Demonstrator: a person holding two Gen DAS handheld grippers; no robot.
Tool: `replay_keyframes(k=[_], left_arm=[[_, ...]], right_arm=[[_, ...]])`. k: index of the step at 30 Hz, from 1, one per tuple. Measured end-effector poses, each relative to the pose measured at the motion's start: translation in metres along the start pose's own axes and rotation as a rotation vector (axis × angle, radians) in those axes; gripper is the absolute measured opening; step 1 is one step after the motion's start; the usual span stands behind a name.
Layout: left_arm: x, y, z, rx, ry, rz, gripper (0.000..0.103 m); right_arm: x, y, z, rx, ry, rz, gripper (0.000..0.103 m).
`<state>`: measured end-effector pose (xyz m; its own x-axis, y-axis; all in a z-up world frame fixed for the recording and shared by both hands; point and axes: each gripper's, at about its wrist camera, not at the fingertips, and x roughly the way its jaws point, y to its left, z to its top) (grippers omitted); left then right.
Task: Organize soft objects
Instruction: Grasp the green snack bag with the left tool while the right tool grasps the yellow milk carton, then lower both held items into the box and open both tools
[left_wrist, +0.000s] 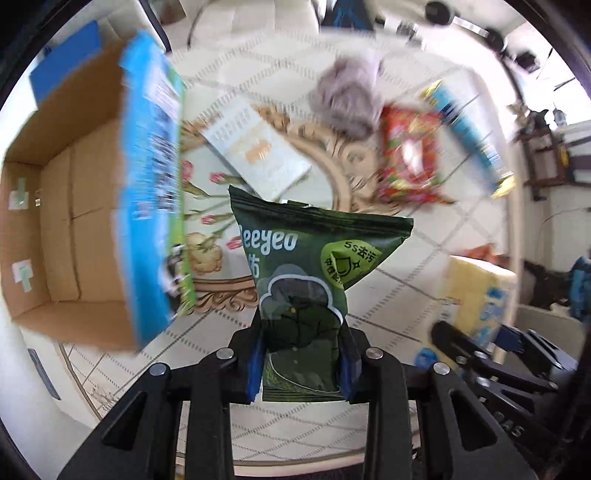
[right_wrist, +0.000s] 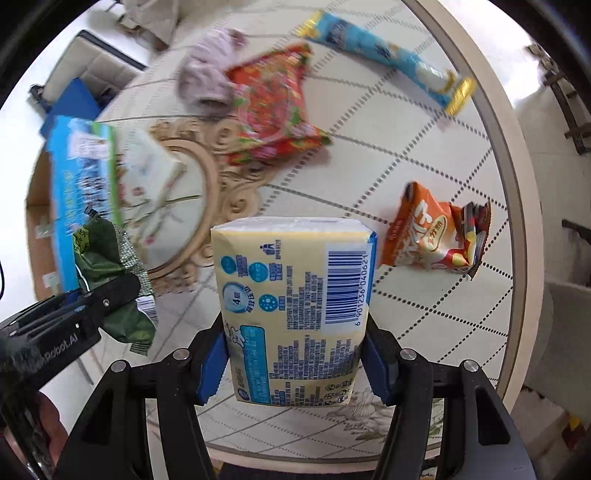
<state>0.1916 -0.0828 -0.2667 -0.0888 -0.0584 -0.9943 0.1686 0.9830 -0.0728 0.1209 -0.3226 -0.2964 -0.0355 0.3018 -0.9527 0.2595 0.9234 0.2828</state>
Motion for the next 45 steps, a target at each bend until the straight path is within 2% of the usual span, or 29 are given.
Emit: replay_keyframes(k=[4, 6, 9, 10, 12, 13, 16, 22, 28, 32, 37, 40, 42, 44, 45], left_arm=[[-0.072, 0.025, -0.019, -0.03, -0.131, -0.021, 0.029], [-0.108, 0.05, -0.019, -0.05, -0.181, -0.014, 0.029], [-0.137, 0.075, -0.022, -0.079, -0.237, 0.024, 0.029], [-0.144, 0.088, -0.023, -0.091, -0.255, 0.044, 0.029], [-0.147, 0.109, -0.017, -0.11, -0.27, 0.067, 0.029], [-0.147, 0.123, -0.014, -0.122, -0.273, 0.076, 0.029], [-0.141, 0.164, -0.002, -0.141, -0.26, 0.094, 0.029], [-0.09, 0.222, 0.056, -0.129, -0.175, 0.076, 0.029], [-0.03, 0.267, 0.104, -0.107, -0.048, 0.006, 0.029], [0.003, 0.274, 0.126, -0.078, 0.006, -0.03, 0.029], [0.021, 0.271, 0.138, -0.044, 0.042, -0.059, 0.03], [0.026, 0.28, 0.139, -0.104, 0.073, -0.094, 0.033], [0.025, 0.284, 0.139, -0.124, 0.073, -0.106, 0.033], [0.022, 0.285, 0.137, -0.119, 0.066, -0.092, 0.034], [0.019, 0.286, 0.135, -0.116, 0.06, -0.085, 0.038]], right_arm=[[-0.053, 0.036, -0.008, -0.102, -0.059, 0.058, 0.065], [-0.081, 0.074, -0.006, -0.15, -0.084, 0.096, 0.065], [-0.1, 0.128, -0.008, -0.222, -0.11, 0.137, 0.065], [-0.092, 0.149, -0.003, -0.244, -0.116, 0.143, 0.065], [-0.086, 0.19, 0.004, -0.277, -0.124, 0.151, 0.065], [-0.073, 0.218, 0.013, -0.288, -0.125, 0.148, 0.065], [-0.049, 0.271, 0.03, -0.305, -0.11, 0.134, 0.065], [0.014, 0.345, 0.067, -0.29, -0.069, 0.062, 0.065], [0.079, 0.374, 0.1, -0.261, -0.03, -0.023, 0.065], [0.108, 0.381, 0.114, -0.264, -0.025, -0.075, 0.065], [0.131, 0.389, 0.125, -0.28, -0.032, -0.12, 0.066], [0.137, 0.39, 0.131, -0.283, -0.016, -0.139, 0.067], [0.137, 0.39, 0.131, -0.278, -0.013, -0.128, 0.07], [0.135, 0.391, 0.13, -0.272, -0.02, -0.123, 0.079], [0.134, 0.391, 0.129, -0.271, -0.028, -0.131, 0.081]])
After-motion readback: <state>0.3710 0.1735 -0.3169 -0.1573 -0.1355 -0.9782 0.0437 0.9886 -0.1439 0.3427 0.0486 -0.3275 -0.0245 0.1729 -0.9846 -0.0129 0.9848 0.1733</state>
